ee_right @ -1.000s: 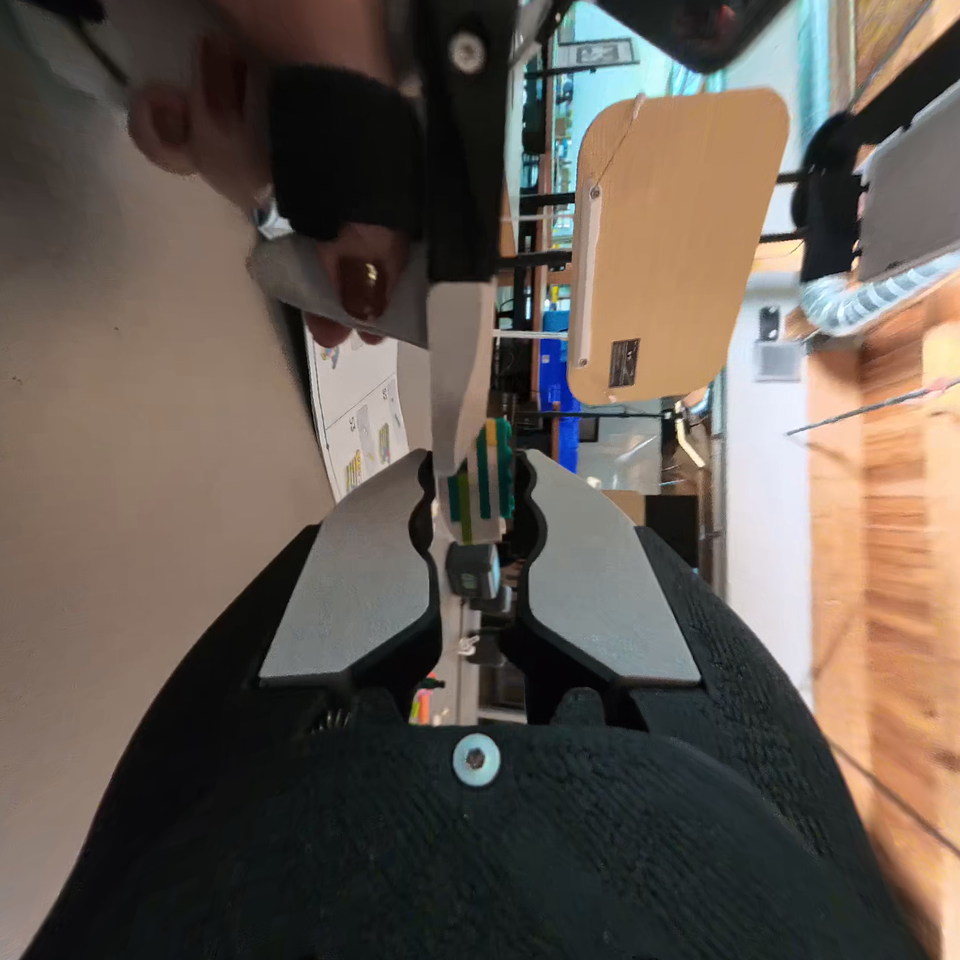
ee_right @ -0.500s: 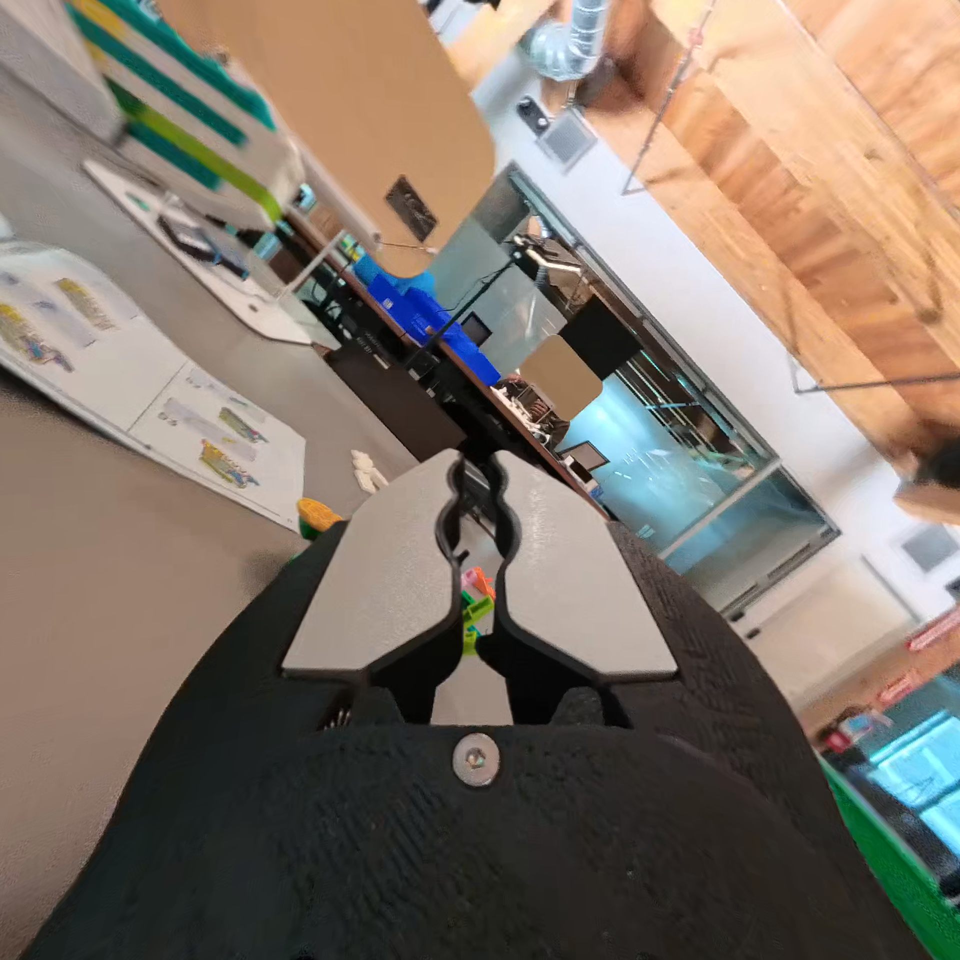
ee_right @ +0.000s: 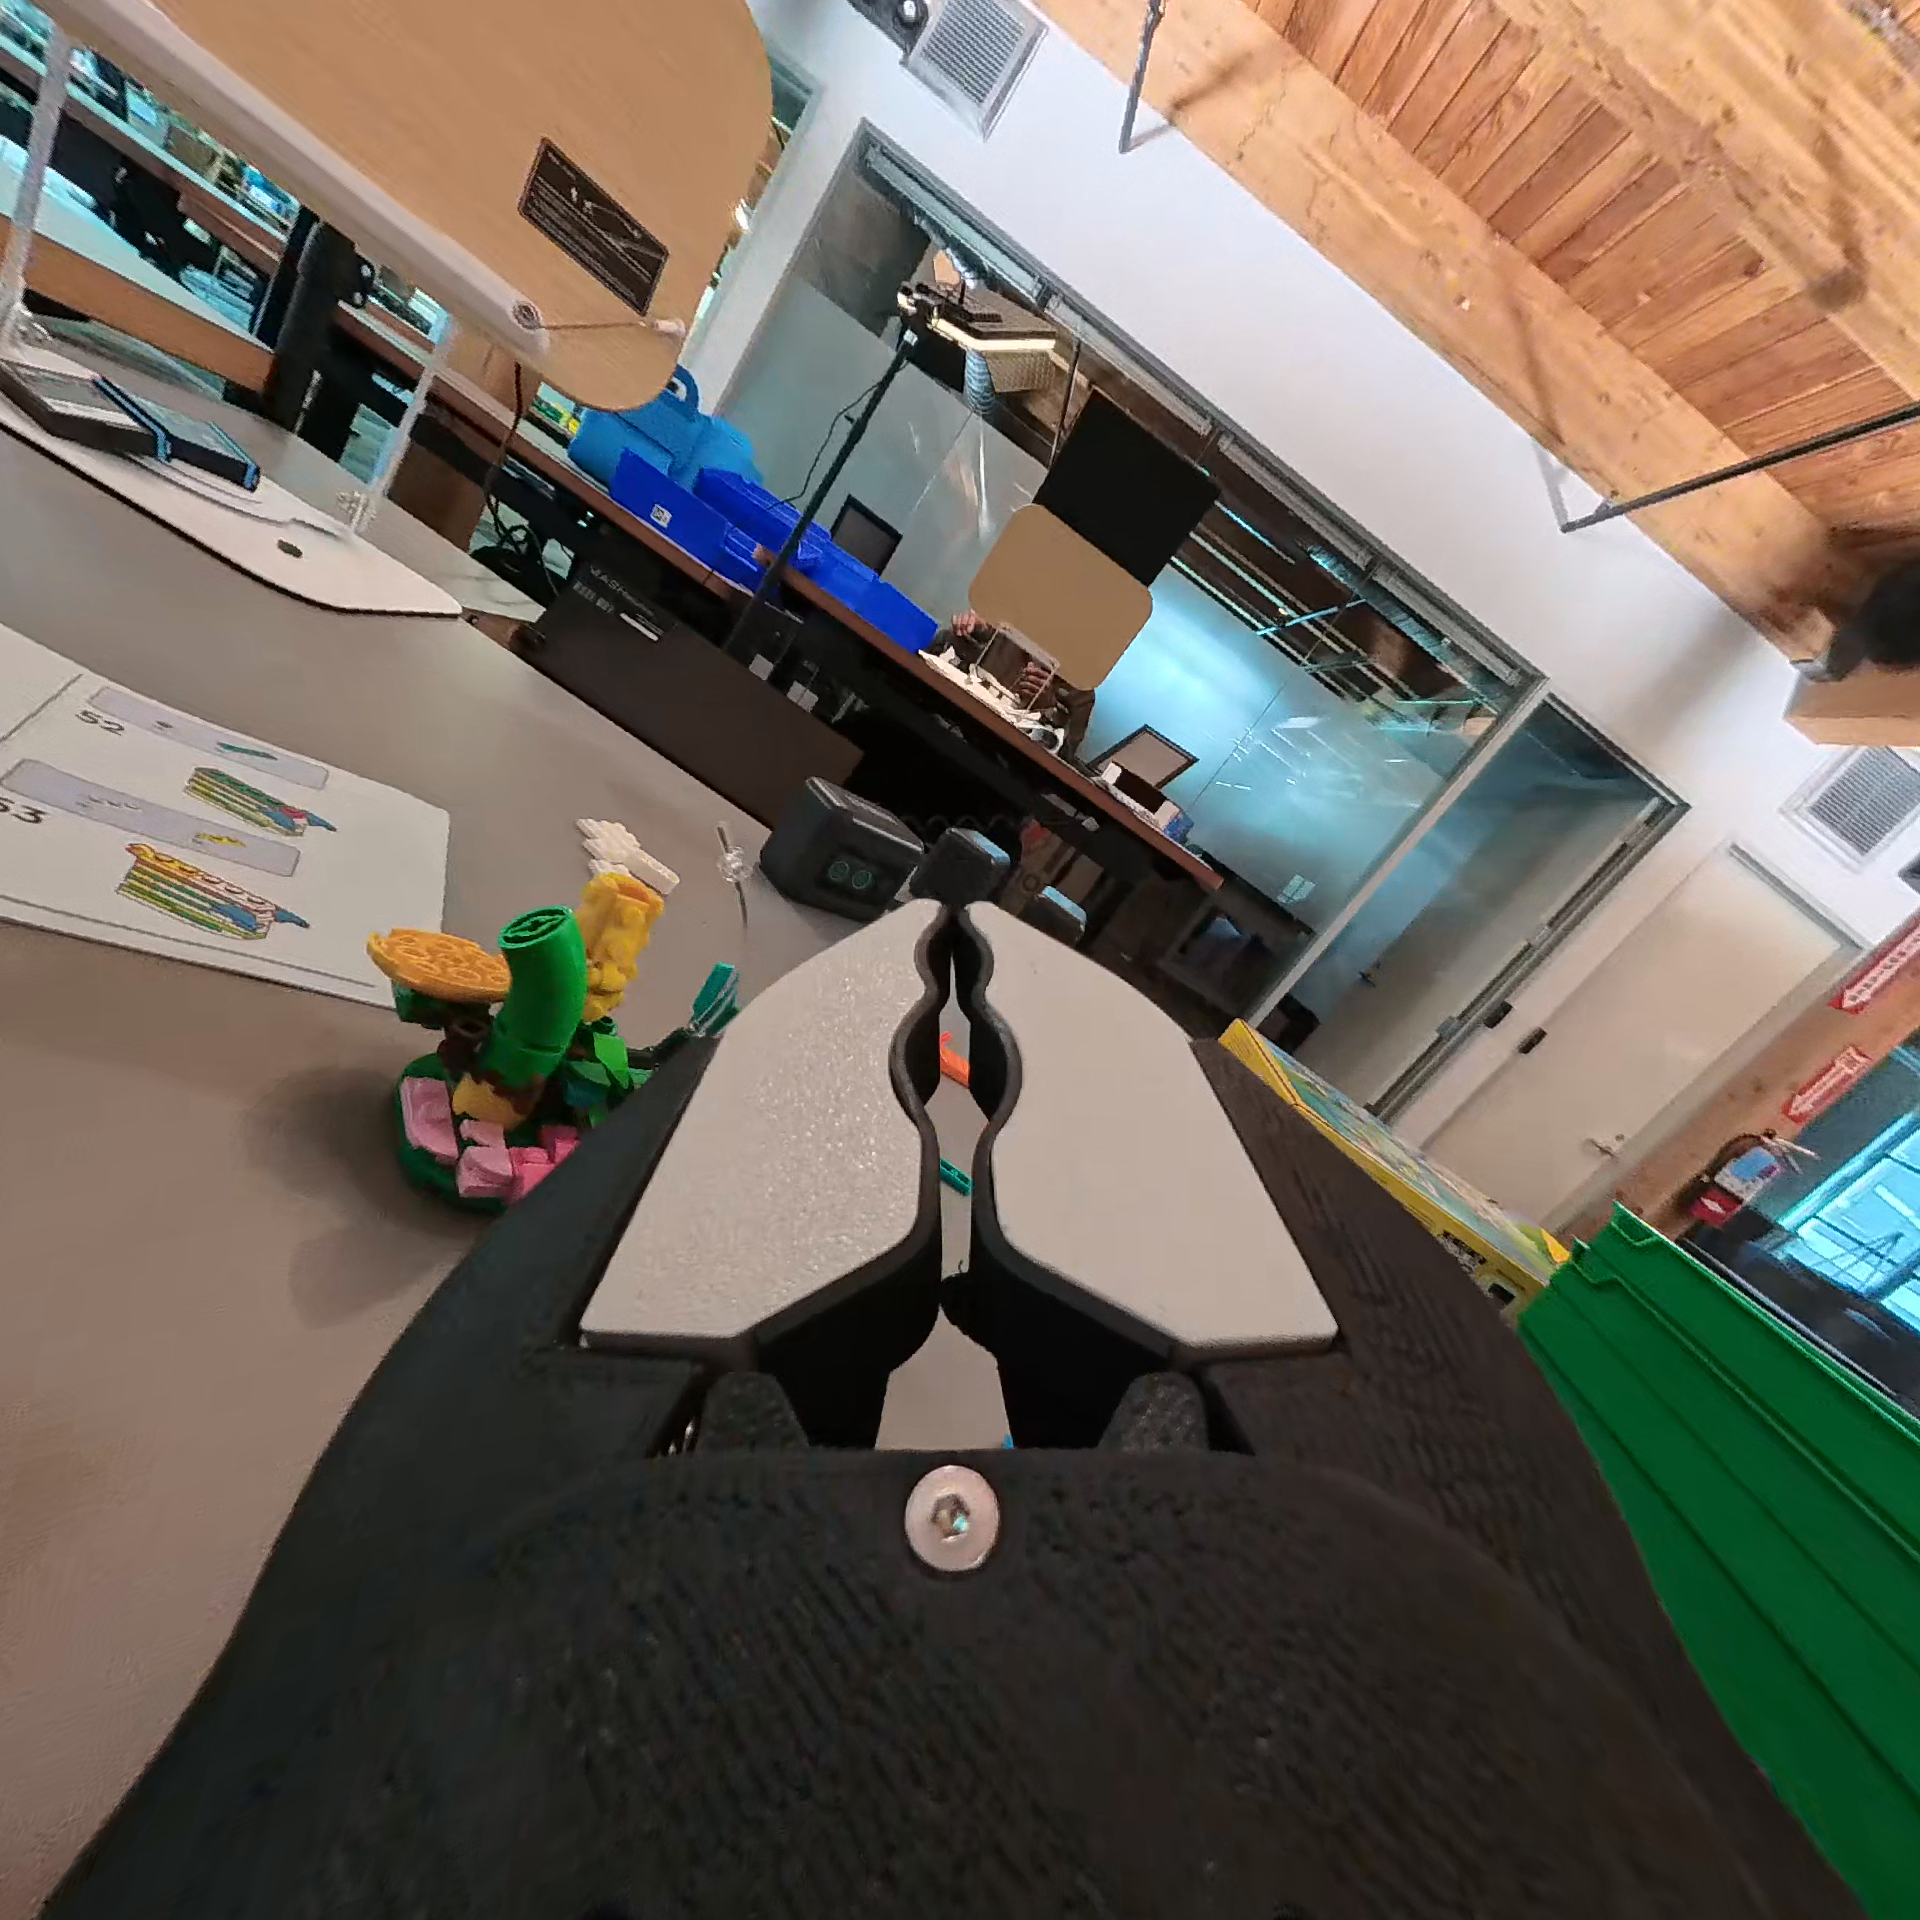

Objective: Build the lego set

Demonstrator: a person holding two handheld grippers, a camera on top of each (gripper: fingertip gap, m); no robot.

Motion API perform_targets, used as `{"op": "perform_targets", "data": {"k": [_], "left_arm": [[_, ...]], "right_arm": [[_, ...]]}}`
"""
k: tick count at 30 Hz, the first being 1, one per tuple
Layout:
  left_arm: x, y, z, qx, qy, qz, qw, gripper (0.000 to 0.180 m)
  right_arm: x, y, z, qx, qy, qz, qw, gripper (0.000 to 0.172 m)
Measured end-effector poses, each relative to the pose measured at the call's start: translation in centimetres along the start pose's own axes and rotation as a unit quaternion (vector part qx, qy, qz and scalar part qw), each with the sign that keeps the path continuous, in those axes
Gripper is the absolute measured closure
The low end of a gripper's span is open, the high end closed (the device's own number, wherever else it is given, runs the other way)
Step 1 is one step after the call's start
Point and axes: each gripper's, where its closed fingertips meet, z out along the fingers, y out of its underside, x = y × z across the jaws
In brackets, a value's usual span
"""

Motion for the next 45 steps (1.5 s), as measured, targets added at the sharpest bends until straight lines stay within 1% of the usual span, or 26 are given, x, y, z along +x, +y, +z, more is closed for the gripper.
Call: {"op": "perform_targets", "data": {"k": [5, 14, 23, 34, 45], "left_arm": [[-0.3, 0.6, 0.0, -0.021, -0.019, 0.032, 0.999, 0.172], [-2.5, 0.2, -1.2, -0.003, -0.066, -0.002, 0.998, 0.172], [-2.4, 0.5, -1.0, -0.016, -0.067, 0.004, 0.998, 0.172], [-2.7, 0.3, -1.3, -0.007, -0.07, -0.013, 0.997, 0.172], [-2.9, 0.4, -1.2, -0.01, -0.072, -0.017, 0.997, 0.172]], "right_arm": [[-0.3, 0.1, 0.1, -0.003, -0.003, -0.014, 1.0, 0.172], [-0.6, 0.1, 0.3, -0.002, -0.012, -0.028, 1.0, 0.172], [-1.7, -0.3, 0.2, 0.009, -0.033, -0.058, 0.998, 0.172], [-2.8, -0.5, 0.0, 0.016, -0.05, -0.097, 0.994, 0.172], [-3.3, -0.6, -0.1, 0.02, -0.056, -0.116, 0.991, 0.172]]}}
